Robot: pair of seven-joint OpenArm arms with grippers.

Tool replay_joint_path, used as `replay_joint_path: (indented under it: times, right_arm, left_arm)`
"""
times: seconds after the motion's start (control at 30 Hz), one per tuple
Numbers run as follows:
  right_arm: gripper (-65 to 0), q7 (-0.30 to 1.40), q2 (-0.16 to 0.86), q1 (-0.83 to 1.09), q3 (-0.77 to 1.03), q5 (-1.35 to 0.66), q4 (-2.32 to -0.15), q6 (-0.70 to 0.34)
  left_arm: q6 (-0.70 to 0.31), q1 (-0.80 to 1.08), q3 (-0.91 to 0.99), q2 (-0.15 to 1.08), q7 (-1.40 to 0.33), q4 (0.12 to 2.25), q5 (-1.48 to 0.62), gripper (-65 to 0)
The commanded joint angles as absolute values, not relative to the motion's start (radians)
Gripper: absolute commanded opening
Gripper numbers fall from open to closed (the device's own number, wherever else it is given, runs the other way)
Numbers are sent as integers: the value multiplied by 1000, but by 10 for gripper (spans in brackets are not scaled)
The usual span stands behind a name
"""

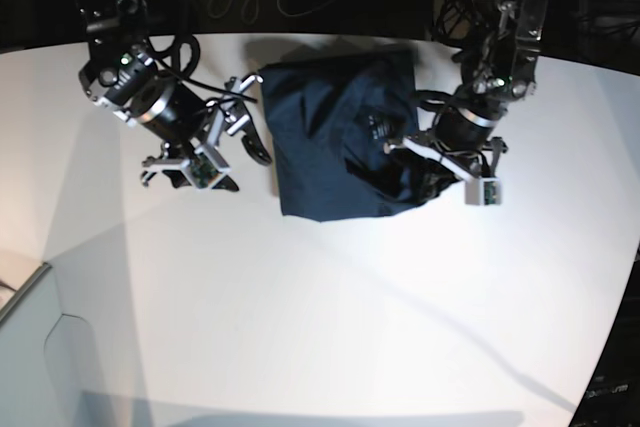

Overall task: Layout the t-shirt on the table in an organized manner, then fold the t-shirt properly
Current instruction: 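Press the folded bundle with the left gripper and release the right gripper, then lift the left gripper off the folded navy shirt and withdraw it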

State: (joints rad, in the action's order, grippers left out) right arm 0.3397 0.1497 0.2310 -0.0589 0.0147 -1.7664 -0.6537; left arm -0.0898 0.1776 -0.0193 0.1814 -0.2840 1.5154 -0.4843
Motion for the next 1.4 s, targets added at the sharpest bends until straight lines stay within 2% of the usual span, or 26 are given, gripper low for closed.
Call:
replay_joint_path:
  times: [0.0,0.1,0.17,0.3,0.37,0.43,0.47,0.6,0.8,1.1,1.17,1.37]
  right_arm:
    - [-324,311,154,223,-56,-1,-1774,-657]
    - [-324,311,154,217,-56,-1,-1745,-657]
    - [-324,311,153,217,-56,-1,-1730,-657]
    - [-324,311,151,217,-58,-1,-1718,-657]
    - [-324,311,150,217,-59,-1,-1718,-657]
    - [-324,311,150,216,-59,-1,-1718,-657]
    - [-324,309,150,216,-59,-1,-1719,-657]
    - [-324,309,151,216,-58,-1,-1721,-657]
    - [-324,309,151,216,-58,-1,-1721,-657]
    - [-324,309,150,214,-58,-1,-1721,-657]
    - [-324,311,151,216,-58,-1,-1721,-657]
    - [-324,311,154,223,-58,-1,-1721,-657]
  left_arm:
    - [-99,170,1,186,-259,1537,-492,-635]
    - [-104,174,41,186,-259,1532,-496,-604]
    - [-104,174,53,194,-260,1526,-532,-524]
    - [-104,177,53,222,-260,1495,-628,-294]
    - [-104,177,51,237,-260,1486,-679,-201]
    - [-104,186,53,257,-260,1492,-740,-138]
    - [-104,211,53,272,-260,1497,-777,-126]
    - [-104,303,45,306,-260,1578,-905,-126]
    - [-104,433,24,289,-259,1643,-915,-126]
    - [-104,438,-64,277,-255,1587,-914,-131]
    - [-104,438,-71,277,-255,1584,-914,-170]
    - [-104,447,-65,283,-254,1583,-915,-416]
